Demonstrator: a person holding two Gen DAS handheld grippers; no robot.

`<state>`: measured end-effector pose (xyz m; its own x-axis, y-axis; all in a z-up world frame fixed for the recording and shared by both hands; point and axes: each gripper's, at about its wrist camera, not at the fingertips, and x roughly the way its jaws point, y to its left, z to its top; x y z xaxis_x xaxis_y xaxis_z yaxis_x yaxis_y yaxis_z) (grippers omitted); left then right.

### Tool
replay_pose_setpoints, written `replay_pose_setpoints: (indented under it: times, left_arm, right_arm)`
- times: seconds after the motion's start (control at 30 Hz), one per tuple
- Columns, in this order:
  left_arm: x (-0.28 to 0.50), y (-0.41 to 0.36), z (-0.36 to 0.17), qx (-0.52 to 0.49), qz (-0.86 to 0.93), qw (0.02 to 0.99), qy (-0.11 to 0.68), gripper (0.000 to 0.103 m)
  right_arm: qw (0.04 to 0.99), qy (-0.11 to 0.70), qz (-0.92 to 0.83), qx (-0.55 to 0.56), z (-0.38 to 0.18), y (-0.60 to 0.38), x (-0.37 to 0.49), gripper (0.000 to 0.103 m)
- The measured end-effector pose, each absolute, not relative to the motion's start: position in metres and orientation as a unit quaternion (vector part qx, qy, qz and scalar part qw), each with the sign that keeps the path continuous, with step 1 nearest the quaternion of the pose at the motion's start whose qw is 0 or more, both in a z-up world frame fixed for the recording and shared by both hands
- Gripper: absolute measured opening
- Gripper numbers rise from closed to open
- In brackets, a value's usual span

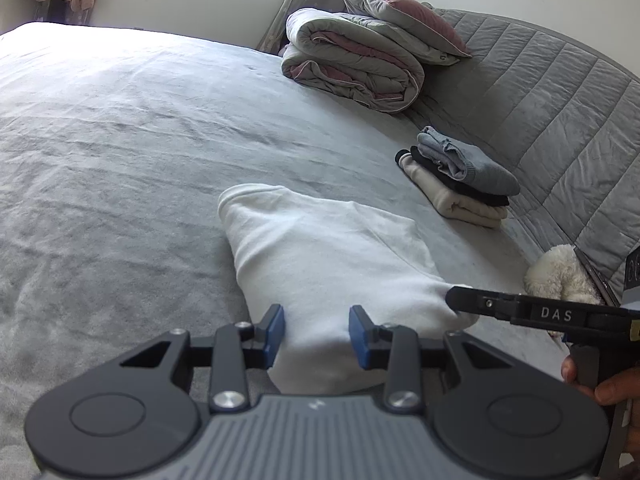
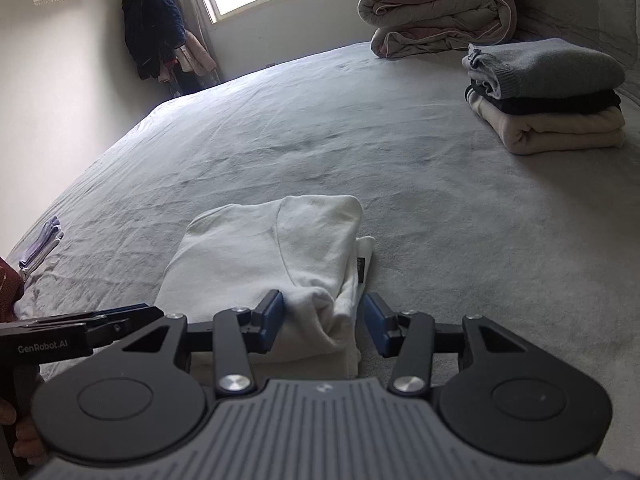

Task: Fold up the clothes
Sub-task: 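Open the right gripper and grasp the folded white sweatshirt with both grippers, then lift the folded sweatshirt with both grippers and carry it toward the clothes stack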

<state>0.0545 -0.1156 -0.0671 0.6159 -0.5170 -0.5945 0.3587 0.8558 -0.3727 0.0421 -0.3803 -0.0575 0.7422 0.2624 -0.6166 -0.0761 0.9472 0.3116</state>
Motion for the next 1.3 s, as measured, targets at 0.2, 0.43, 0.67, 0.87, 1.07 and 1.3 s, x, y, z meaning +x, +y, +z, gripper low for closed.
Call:
replay_pose_setpoints:
  times: [0.2, 0.43, 0.67, 0.87, 1.07, 1.3]
  left_arm:
    - [0.052, -0.112, -0.066, -0.097, -0.256, 0.880, 0.387, 0.040]
    - [0.059, -0.099, -0.069, -0.121, -0.263, 0.856, 0.428, 0.063]
    - [0.089, -0.083, -0.081, -0.224, -0.262, 0.838, 0.423, 0.063]
    - [0.113, -0.080, -0.100, -0.291, -0.242, 0.824, 0.422, 0.063]
    - [0.130, -0.079, -0.114, -0.338, -0.230, 0.813, 0.415, 0.061]
    - [0.138, -0.079, -0.125, -0.388, -0.218, 0.802, 0.398, 0.054]
  right_arm:
    - [0.919, 0.357, 0.081, 0.148, -0.057, -0.385, 0.032, 0.050]
    - [0.888, 0.390, 0.092, 0.225, -0.065, -0.398, 0.023, 0.065]
    - [0.835, 0.394, 0.106, 0.370, -0.079, -0.414, 0.028, 0.068]
    - [0.809, 0.395, 0.098, 0.424, -0.090, -0.417, 0.038, 0.068]
    - [0.806, 0.383, 0.097, 0.441, -0.093, -0.424, 0.050, 0.068]
    - [0.790, 0.378, 0.115, 0.468, -0.105, -0.425, 0.071, 0.069]
